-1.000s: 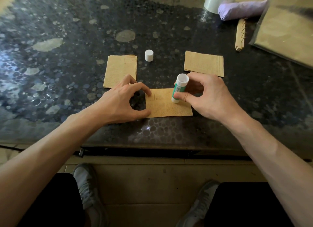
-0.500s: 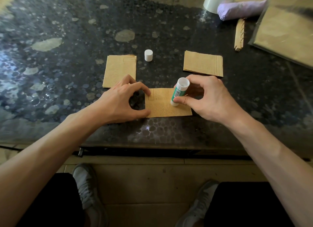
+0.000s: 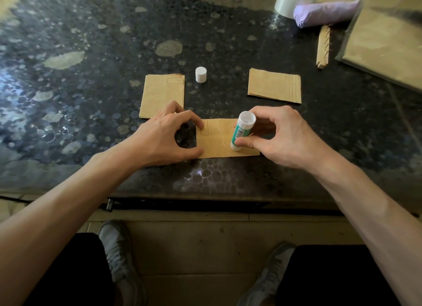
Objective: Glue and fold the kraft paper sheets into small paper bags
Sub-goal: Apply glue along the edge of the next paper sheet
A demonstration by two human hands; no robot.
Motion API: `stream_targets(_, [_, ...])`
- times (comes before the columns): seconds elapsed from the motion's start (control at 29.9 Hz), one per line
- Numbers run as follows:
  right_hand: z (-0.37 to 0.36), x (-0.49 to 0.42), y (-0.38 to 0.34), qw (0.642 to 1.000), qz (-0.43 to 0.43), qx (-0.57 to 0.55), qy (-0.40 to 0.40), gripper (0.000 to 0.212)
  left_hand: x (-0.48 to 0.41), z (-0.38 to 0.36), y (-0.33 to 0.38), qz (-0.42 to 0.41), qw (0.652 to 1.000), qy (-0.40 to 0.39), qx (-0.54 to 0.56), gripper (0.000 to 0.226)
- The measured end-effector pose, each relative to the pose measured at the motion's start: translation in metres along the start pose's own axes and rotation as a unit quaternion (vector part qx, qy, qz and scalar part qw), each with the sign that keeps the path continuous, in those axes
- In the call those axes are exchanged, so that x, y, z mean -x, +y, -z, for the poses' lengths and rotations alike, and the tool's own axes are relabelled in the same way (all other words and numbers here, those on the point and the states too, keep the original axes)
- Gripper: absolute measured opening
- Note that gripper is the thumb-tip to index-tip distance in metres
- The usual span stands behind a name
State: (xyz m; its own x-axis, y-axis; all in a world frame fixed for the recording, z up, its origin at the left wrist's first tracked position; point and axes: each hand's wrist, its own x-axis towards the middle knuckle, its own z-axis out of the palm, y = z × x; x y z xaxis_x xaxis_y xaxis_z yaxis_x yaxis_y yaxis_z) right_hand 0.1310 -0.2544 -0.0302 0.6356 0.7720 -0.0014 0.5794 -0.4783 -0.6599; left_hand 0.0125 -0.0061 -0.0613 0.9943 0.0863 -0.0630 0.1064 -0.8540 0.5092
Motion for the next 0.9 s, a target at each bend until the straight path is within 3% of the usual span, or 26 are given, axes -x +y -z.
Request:
stream_targets(0.67, [0.003, 0.011, -0.001, 0.999, -0.010, -0.046, -0.022, 0.020, 0.000, 0.001, 0.001, 0.002, 1.000, -0.006, 0.002, 0.058])
stream_targets(0.8, [0.010, 0.009, 0.004, 0.989, -0.018, -0.131, 0.059, 0.024, 0.001, 0.001, 0.001, 0.004, 1.000, -0.010, 0.005, 0.058])
stream_targets(0.9, [0.007, 0.004, 0.009, 0.988, -0.009, -0.104, 0.113, 0.029, 0.001, 0.002, 0.002, 0.004, 1.000, -0.010, 0.006, 0.059])
